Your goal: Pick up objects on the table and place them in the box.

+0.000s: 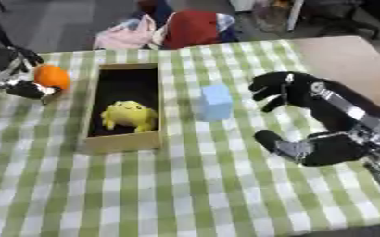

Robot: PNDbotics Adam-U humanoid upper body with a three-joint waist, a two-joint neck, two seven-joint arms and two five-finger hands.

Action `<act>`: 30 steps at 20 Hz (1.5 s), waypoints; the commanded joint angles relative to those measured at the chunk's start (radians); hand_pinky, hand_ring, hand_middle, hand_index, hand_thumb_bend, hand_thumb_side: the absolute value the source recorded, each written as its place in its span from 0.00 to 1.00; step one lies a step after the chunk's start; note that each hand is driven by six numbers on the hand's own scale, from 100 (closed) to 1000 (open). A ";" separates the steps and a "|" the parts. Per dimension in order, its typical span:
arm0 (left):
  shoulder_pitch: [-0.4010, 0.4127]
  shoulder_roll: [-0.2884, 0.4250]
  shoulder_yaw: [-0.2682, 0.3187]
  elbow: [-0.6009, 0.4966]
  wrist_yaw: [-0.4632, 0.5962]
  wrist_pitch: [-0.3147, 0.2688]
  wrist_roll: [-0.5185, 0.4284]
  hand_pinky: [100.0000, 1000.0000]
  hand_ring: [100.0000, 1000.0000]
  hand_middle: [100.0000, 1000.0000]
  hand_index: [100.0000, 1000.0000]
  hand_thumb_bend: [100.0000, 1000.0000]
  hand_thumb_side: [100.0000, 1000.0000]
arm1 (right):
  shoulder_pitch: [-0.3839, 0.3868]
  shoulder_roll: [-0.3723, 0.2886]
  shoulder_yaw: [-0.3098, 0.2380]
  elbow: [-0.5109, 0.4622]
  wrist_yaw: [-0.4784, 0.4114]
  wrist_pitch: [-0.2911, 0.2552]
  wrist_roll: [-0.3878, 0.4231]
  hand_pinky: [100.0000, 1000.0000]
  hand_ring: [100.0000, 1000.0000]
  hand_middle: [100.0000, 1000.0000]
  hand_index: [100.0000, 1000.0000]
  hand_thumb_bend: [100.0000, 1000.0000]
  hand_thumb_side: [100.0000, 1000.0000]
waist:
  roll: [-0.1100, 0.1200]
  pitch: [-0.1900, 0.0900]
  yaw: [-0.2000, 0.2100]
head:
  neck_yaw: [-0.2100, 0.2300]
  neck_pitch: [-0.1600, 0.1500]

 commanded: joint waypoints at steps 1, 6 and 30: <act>-0.023 0.012 0.008 0.005 -0.049 0.010 0.022 0.50 0.46 0.48 0.66 0.36 0.10 | -0.013 -0.010 -0.006 -0.004 -0.002 -0.002 0.003 0.68 0.79 0.78 0.89 0.27 0.20 | 0.000 -0.013 0.001 | 0.003 -0.011; -0.011 0.009 0.019 0.003 -0.078 0.029 0.091 0.39 0.37 0.37 0.52 0.24 0.01 | -0.011 -0.007 -0.006 0.002 0.000 -0.003 0.002 0.68 0.79 0.78 0.89 0.26 0.20 | 0.000 -0.014 0.011 | 0.001 -0.011; -0.004 -0.034 -0.241 -0.470 0.377 -0.107 -0.070 0.34 0.32 0.28 0.42 0.16 0.03 | -0.006 -0.001 -0.005 0.003 -0.012 -0.005 0.006 0.68 0.79 0.78 0.89 0.25 0.19 | -0.003 -0.035 0.014 | -0.003 -0.007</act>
